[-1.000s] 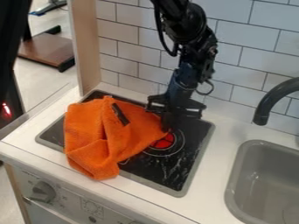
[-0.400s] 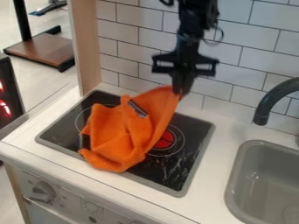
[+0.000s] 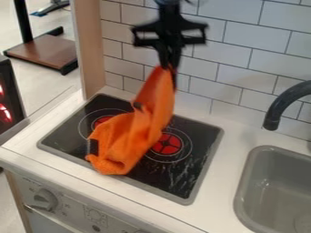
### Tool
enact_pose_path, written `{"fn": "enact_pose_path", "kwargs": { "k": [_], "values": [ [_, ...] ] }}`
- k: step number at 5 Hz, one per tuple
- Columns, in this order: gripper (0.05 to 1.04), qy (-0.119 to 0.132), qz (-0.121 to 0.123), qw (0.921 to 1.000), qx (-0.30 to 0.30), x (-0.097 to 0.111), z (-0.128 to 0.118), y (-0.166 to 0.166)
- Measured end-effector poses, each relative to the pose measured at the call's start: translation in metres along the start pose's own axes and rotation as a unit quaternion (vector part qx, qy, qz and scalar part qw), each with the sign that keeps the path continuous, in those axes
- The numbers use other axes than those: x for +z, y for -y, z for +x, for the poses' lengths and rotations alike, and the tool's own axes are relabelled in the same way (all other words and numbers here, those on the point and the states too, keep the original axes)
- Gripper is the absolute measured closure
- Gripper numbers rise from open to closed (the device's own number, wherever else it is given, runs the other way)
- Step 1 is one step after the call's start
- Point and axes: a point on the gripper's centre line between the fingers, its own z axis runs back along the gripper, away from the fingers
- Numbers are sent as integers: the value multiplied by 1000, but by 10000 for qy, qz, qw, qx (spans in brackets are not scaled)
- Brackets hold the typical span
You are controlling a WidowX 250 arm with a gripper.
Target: Fold the cloth top right to bottom left
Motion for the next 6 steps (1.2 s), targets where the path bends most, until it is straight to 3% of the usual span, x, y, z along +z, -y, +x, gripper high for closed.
{"fn": "enact_pose_path", "kwargs": {
  "k": [1, 2, 3, 5, 6],
  "values": [
    [1031, 63, -142, 9998, 99, 17, -8, -26],
    [1031, -90, -129, 9996, 241, 16, -23, -57],
    [1031, -240, -4, 9996, 176, 1, -37, -78],
    [1031, -640, 357, 9972, -114, -50, -58, -113],
    [1031, -703, 629, 9953, -196, -68, -61, -131]
  ]
}}
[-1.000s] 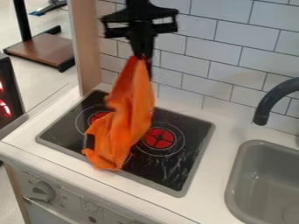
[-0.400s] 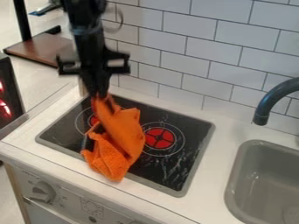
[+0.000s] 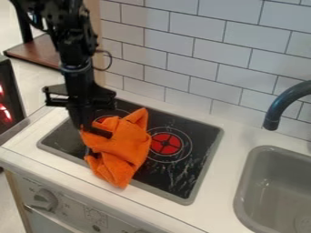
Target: Fold the cloth top right to bottom left
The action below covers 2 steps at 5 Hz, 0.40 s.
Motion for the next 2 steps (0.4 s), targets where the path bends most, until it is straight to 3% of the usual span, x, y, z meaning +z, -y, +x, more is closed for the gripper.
{"fn": "enact_pose_path", "kwargs": {
  "k": [1, 2],
  "values": [
    [1007, -78, 214, 9997, 30, -15, -1, -13],
    [847, -289, 360, 9989, 84, -23, -7, -18]
  ]
}}
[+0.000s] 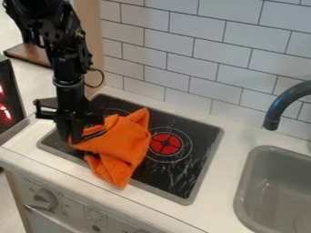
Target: Fold the cloth top right to bottom left
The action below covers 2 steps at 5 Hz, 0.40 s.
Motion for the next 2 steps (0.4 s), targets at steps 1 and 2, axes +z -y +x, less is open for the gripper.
{"fn": "enact_pose_path", "kwargs": {
  "k": [1, 2],
  "values": [
    [590, 4, 95, 9999, 75, 1, 0, -2],
    [301, -45, -38, 9998, 174, 7, -2, 1]
  ]
}}
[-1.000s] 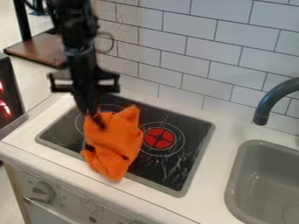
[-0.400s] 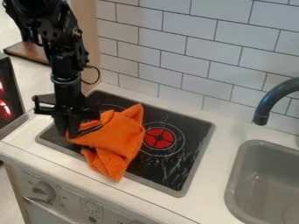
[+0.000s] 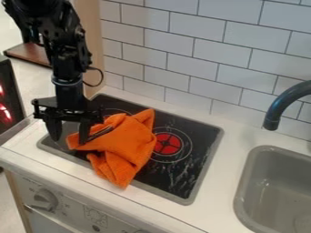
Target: Fold the cloth top right to bottom left
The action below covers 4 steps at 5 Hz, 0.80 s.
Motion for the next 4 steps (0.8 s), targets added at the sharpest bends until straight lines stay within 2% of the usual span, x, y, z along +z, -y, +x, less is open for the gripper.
{"fn": "enact_pose_path", "kwargs": {
  "k": [1, 3, 4],
  "values": [
    [74, 98, -98, 9999, 33, 13, 3, 2],
    [83, 275, -476, 9985, 66, 58, 15, 9],
    [84, 481, -693, 9964, -13, 88, 16, 13]
  ]
}}
